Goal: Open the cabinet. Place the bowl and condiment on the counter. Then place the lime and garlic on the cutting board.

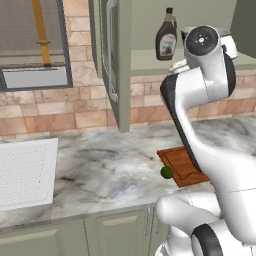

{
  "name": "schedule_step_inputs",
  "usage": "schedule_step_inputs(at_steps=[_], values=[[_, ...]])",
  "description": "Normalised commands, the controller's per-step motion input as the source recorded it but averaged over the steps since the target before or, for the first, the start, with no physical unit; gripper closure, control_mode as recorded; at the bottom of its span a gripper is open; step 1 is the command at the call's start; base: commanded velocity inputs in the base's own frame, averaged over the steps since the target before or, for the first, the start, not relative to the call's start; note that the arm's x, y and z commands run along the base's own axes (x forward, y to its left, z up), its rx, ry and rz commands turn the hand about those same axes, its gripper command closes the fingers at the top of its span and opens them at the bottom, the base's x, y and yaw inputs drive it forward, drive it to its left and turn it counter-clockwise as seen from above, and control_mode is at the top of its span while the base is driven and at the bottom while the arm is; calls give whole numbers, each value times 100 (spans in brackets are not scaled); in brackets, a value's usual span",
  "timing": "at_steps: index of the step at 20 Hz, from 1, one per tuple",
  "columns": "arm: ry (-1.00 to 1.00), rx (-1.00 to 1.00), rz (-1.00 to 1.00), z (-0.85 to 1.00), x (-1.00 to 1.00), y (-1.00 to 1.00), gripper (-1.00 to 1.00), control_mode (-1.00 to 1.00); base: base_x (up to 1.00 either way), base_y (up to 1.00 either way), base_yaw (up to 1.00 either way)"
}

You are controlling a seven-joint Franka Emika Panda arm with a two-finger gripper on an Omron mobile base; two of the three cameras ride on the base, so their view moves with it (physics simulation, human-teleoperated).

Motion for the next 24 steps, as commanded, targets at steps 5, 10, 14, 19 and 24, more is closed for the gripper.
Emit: schedule_step_inputs(at_steps=[5, 10, 14, 19, 24], values=[[-34, 12, 30, 36, 89, 83, -100, -100, 0, 0, 0], [5, 0, -11, 32, 22, 27, -100, -100, 0, 0, 0], [13, 1, -28, 29, 18, 15, -100, -100, 0, 0, 0], [3, 2, -29, 5, 23, 7, -100, -100, 0, 0, 0], [0, 7, -21, -1, 36, -4, -100, -100, 0, 0, 0]])
